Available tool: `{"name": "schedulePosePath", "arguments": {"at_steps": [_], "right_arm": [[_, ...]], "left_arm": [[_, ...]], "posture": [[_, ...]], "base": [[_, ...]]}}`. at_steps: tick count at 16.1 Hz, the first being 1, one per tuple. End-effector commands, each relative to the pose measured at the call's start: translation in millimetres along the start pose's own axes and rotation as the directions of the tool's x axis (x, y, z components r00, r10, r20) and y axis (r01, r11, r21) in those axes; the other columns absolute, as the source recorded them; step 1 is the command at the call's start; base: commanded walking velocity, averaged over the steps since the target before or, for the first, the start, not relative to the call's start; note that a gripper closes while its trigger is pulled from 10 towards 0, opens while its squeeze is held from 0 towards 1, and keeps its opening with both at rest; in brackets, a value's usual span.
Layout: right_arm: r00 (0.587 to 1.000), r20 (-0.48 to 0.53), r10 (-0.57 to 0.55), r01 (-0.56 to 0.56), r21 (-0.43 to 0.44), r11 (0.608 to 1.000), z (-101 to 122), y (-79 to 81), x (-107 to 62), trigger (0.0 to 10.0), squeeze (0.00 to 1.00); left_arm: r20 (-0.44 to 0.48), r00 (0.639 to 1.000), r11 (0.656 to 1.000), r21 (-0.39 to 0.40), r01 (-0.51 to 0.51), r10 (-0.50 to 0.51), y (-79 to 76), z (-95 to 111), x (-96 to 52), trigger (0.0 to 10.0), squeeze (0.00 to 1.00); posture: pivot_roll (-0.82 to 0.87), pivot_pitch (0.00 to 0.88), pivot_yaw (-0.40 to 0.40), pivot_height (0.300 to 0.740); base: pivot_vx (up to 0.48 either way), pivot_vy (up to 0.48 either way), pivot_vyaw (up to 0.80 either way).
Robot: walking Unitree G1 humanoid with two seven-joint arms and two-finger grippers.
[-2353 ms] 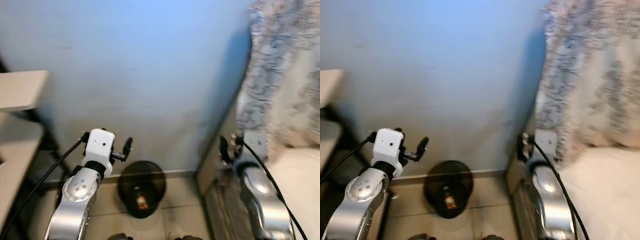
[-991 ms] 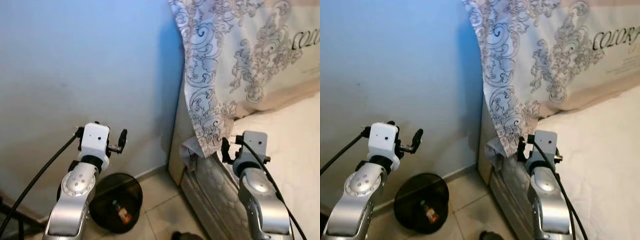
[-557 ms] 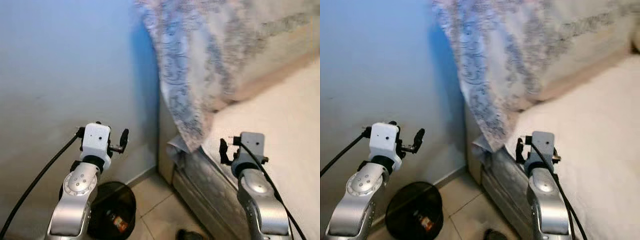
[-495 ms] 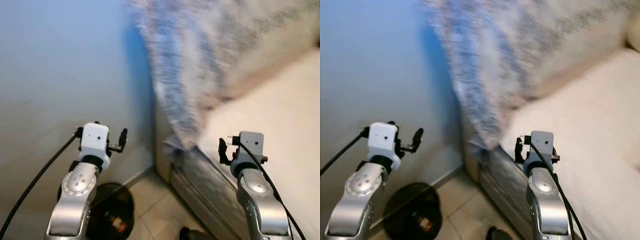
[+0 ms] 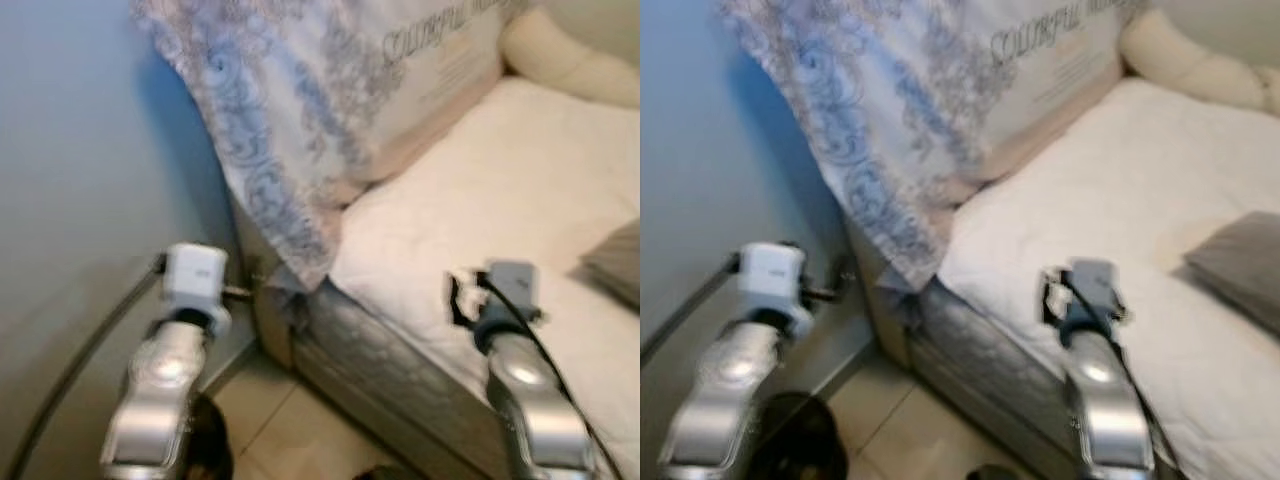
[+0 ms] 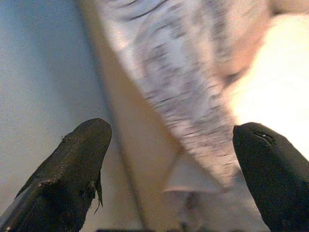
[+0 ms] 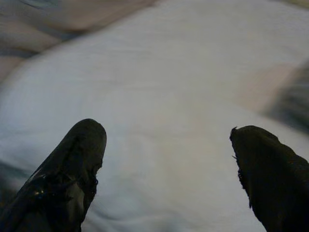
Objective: Clean up the room
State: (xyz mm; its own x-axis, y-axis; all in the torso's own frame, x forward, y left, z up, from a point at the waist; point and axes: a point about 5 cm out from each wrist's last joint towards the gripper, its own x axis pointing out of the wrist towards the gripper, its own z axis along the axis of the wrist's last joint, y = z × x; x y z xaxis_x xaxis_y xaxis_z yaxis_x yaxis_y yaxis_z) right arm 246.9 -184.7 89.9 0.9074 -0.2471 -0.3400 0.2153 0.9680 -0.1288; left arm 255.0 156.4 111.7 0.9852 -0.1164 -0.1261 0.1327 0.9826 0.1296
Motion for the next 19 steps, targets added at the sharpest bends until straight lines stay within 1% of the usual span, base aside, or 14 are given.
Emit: {"name": "schedulePosePath", "arguments": {"at_steps": [1,3,6,8,12,13,14,15,16,19], "right_arm": [[1.0,0.011,0.021,-0.022,0.006,1.0,4,6.0,-1.0,10.0,1.0],[1.0,0.014,0.019,-0.019,0.004,1.0,5,5.3,-0.6,10.0,1.0],[1.0,0.025,0.013,-0.013,-0.005,1.0,7,3.1,-0.9,10.0,1.0],[0.999,0.037,0.007,-0.007,-0.015,1.0,9,1.8,-0.1,10.0,1.0],[0.999,0.043,-0.006,0.007,-0.02,1.0,9,-0.9,0.2,10.0,1.0],[0.999,0.041,-0.017,0.018,-0.022,1.0,8,-1.4,0.2,10.0,0.97],[0.999,0.041,-0.018,0.019,-0.022,1.0,8,-1.0,0.4,10.0,0.77],[0.999,0.041,-0.018,0.019,-0.023,1.0,8,-0.4,0.3,10.0,0.09],[0.999,0.042,-0.021,0.022,-0.023,0.999,9,0.4,0.5,10.0,0.0],[0.999,0.044,-0.031,0.032,-0.018,0.999,9,0.6,1.5,10.0,0.0]], "left_arm": [[0.014,0.999,0.999,0.019,-0.039,0.039,9.9,2,-2.2,10.0,0.0],[0.014,0.998,0.998,0.019,-0.059,0.059,12.0,1,-2.3,10.0,0.0],[0.022,0.998,0.998,0.029,-0.057,0.056,8.7,1,-1.7,10.0,0.0],[0.03,0.998,0.997,0.032,-0.064,0.063,9.9,2,0.2,10.0,0.0],[0.037,0.997,0.997,0.033,-0.067,0.066,11.2,3,2.8,10.0,0.0],[0.045,0.997,0.998,0.037,-0.058,0.057,10.1,5,5.7,10.0,0.0],[0.046,0.997,0.998,0.038,-0.056,0.055,10.2,5,6.3,10.0,0.0],[0.047,0.998,0.998,0.04,-0.054,0.052,10.3,5,7.0,10.0,0.0],[0.049,0.998,0.998,0.041,-0.052,0.05,10.8,6,8.2,10.0,0.0],[0.054,0.997,0.998,0.046,-0.048,0.046,11.3,7,10.9,10.0,0.0]], "posture": [[0.07,0.0,0.012,0.74],[0.06,0.0,0.01,0.74],[0.05,0.0,0.009,0.74],[0.05,0.0,0.011,0.74],[0.04,0.0,0.018,0.74],[0.04,0.0,0.024,0.74],[0.04,0.0,0.026,0.74],[0.04,0.0,0.028,0.74],[0.04,0.0,0.033,0.74],[0.05,0.0,0.031,0.74]], "base": [[0.0,0.0,-0.73],[0.0,0.0,-0.72],[0.0,0.0,-0.73],[0.0,-0.141,-0.53],[0.0,-0.293,0.0],[0.0,-0.296,0.0],[0.0,-0.3,0.0],[0.0,-0.292,0.0],[0.0,-0.296,0.0],[0.0,-0.294,0.0]]}}
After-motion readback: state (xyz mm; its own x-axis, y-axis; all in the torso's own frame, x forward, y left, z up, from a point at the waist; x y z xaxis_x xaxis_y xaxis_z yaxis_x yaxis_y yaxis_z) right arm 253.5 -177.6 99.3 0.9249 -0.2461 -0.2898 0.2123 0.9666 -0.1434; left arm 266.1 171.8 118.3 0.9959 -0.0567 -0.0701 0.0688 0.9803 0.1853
